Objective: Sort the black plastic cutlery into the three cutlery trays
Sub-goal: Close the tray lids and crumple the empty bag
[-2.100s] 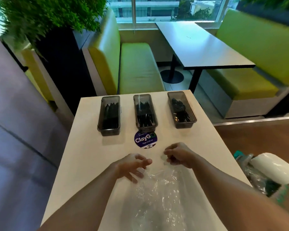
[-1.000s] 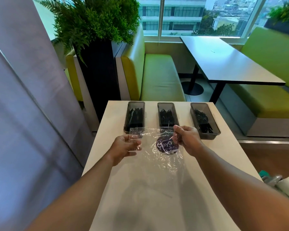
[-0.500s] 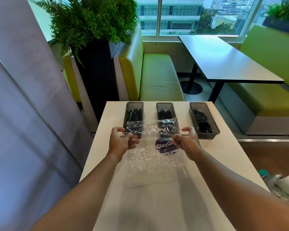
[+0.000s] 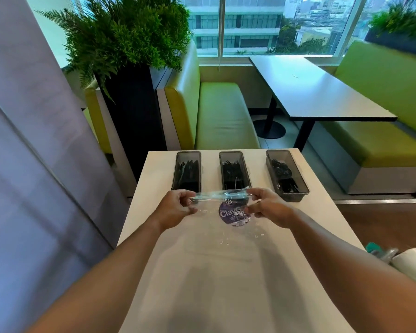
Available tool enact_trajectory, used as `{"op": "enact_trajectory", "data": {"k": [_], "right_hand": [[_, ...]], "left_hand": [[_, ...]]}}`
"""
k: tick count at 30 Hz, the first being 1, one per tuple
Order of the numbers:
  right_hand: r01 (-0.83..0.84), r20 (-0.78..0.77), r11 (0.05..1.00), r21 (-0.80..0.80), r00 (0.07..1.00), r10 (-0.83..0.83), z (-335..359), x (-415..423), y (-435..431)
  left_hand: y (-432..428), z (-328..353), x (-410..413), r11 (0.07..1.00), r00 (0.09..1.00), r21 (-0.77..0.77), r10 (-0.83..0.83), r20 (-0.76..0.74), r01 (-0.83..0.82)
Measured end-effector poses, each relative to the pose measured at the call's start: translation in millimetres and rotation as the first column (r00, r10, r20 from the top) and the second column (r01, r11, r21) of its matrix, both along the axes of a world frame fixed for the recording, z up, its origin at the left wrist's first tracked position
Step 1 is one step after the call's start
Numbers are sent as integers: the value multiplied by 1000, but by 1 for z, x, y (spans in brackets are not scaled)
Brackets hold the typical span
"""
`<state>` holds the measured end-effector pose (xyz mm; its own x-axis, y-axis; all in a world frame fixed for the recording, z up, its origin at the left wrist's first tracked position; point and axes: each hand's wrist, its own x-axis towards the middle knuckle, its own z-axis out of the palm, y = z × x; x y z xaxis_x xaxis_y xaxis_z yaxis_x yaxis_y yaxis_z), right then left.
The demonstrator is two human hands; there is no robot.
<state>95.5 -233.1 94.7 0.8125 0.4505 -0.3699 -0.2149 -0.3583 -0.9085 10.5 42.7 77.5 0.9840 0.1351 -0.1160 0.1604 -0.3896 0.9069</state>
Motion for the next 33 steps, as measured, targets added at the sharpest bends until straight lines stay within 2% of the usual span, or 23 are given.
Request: {"op": "enact_trajectory", "data": {"k": [5, 10, 13, 15, 17, 19, 25, 29, 33], "right_hand": [[39, 173, 982, -186, 985, -6, 1, 1, -4], [92, 230, 980, -174, 972, -51, -1, 2, -10], [118, 228, 981, -155, 970, -81, -6, 3, -7], [126, 244, 980, -155, 966, -85, -7, 4, -3], [105, 294, 975, -196, 955, -43, -4, 5, 3], [70, 350, 972, -226, 937, 14, 1, 4, 10], [3, 519, 969, -246, 845, 129, 15, -3, 36], [-21, 632, 961, -277, 749, 198, 13, -9, 43], [-85, 696, 937, -339, 647, 311, -3, -22, 48]], "left_hand": [[0, 6, -2, 997, 999, 75, -15, 32, 12], [-1, 7, -2, 991, 999, 132, 20, 45, -25], [-6, 6, 0, 987, 998, 149, -49, -47, 56], [-10, 8, 2, 972, 974, 155, -147, -171, 174], [-16, 10, 4, 952, 920, 100, -249, -303, 290], [-24, 11, 7, 947, 906, 79, -269, -327, 310], [-40, 5, 14, 971, 925, 102, -169, -339, 215], [-40, 5, 15, 995, 954, -102, -16, -299, -15], [-45, 4, 16, 897, 947, -381, 109, -301, -224]]}}
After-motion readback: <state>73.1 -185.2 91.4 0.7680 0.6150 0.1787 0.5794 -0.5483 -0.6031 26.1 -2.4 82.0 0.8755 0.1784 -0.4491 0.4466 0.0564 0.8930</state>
